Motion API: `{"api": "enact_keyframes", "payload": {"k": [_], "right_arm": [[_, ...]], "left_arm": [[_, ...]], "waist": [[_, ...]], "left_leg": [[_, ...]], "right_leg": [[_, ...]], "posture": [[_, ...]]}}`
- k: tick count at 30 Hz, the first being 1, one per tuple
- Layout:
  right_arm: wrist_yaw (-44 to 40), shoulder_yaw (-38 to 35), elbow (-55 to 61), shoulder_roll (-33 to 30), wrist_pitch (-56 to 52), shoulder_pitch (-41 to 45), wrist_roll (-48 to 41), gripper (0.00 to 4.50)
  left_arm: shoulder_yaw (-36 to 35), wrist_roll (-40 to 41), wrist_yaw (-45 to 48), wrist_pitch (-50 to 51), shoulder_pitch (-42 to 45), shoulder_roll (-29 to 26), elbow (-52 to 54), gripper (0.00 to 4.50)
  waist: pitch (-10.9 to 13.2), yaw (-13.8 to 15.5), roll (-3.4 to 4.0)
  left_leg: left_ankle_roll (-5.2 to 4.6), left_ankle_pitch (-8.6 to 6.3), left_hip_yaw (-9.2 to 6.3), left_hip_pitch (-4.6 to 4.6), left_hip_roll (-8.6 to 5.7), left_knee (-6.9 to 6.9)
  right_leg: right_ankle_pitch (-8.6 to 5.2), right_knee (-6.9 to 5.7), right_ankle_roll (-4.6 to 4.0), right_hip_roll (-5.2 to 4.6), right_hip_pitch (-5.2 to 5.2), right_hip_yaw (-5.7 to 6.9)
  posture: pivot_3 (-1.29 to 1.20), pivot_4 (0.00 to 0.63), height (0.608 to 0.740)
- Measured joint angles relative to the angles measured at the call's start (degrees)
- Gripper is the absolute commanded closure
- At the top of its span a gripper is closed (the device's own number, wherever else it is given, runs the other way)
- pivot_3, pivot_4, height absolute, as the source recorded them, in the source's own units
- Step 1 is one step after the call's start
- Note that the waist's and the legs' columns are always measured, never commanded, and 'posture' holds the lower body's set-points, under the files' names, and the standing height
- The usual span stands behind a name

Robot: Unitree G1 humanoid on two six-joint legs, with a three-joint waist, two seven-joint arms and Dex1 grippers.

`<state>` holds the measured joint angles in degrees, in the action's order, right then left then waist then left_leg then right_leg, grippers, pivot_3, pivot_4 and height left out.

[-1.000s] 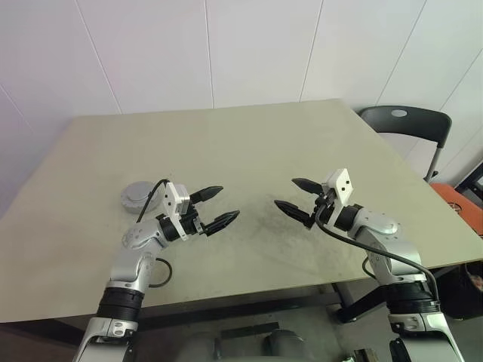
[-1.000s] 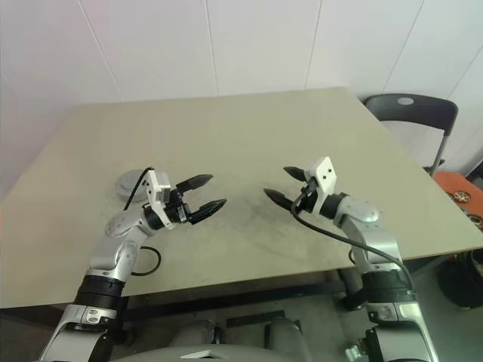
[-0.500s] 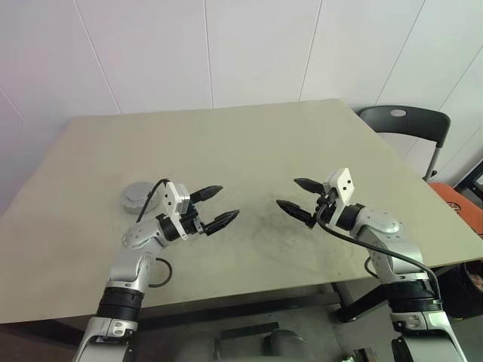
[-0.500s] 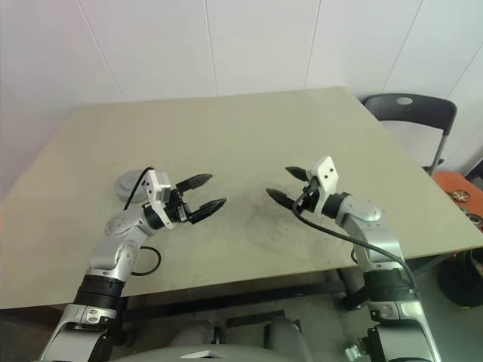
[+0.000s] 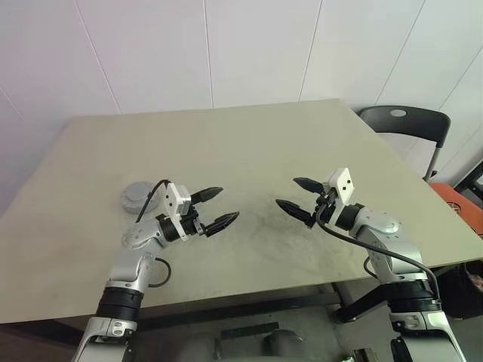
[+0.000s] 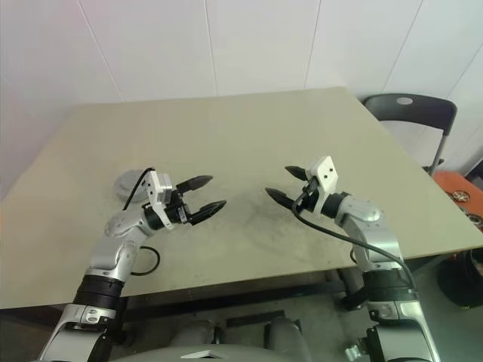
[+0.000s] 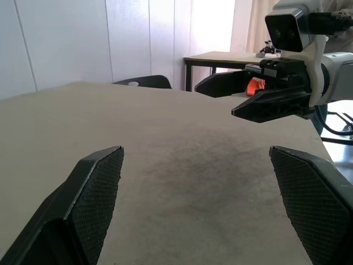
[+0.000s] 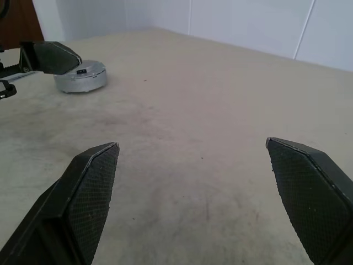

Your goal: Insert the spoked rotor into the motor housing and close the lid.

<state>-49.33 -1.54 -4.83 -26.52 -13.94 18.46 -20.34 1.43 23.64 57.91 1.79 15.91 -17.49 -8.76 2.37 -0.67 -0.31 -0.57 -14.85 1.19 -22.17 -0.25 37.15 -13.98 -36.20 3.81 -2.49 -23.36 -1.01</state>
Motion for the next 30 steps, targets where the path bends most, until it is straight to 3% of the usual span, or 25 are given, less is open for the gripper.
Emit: {"api": "enact_keyframes", "payload": {"k": [30], "right_arm": [[0.5, 0.1, 0.0, 0.5, 0.7, 0.3, 0.6, 0.01]], "left_arm": [[0.0, -1.8, 2.0, -5.3, 0.6, 0.3, -6.9, 0.0]], "waist": [[0.0, 0.0, 0.0]], "left_leg": [[0.0, 0.0, 0.01, 0.03, 0.0, 0.02]], "right_leg": [[0.02, -0.02, 0.03, 0.0, 0.02, -0.02]], "posture": [[0.0, 0.0, 0.74]]}}
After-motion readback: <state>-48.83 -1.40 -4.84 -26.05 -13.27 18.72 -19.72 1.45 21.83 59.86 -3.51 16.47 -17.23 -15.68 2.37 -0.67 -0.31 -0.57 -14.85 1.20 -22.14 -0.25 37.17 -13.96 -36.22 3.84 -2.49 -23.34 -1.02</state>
